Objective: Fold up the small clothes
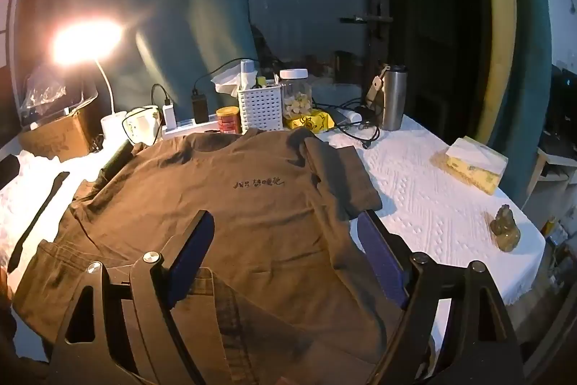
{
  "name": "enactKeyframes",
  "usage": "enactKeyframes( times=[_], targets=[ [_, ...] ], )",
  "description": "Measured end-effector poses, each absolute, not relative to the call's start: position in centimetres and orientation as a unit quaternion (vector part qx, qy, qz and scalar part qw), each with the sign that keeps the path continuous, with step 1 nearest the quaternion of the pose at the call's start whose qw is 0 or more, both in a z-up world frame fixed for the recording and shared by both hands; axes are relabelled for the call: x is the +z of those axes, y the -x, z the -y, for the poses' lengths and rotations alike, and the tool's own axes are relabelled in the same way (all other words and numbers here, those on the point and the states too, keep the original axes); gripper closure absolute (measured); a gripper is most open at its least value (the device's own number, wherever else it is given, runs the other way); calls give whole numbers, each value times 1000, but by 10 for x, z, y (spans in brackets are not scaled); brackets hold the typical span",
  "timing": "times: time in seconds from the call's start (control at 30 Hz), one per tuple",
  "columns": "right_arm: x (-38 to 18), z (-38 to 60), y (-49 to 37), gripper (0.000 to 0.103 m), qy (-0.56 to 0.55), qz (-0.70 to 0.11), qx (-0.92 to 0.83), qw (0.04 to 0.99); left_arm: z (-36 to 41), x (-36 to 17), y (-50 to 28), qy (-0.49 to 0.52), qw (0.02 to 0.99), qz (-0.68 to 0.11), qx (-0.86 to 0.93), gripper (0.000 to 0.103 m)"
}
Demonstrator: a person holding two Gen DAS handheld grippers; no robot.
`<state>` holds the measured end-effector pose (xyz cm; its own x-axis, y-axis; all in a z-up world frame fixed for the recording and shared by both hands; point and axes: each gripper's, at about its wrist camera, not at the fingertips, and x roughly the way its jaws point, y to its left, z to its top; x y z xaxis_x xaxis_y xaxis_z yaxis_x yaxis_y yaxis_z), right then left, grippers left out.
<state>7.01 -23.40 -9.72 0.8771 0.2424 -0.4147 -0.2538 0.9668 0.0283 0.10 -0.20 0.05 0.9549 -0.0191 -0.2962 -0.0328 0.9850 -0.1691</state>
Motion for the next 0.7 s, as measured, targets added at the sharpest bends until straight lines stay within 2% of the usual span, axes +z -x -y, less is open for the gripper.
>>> enactKeyframes(
  times=[0.3, 0.7],
  targets=[
    [-91, 236, -68, 19, 15, -209, 122, 970, 24, -4, 7, 59, 990, -132, 0, 1],
    [-86, 239, -65, 19, 11, -202, 120, 972, 15, 1, 5, 72, 988, -134, -15, 1]
  ],
)
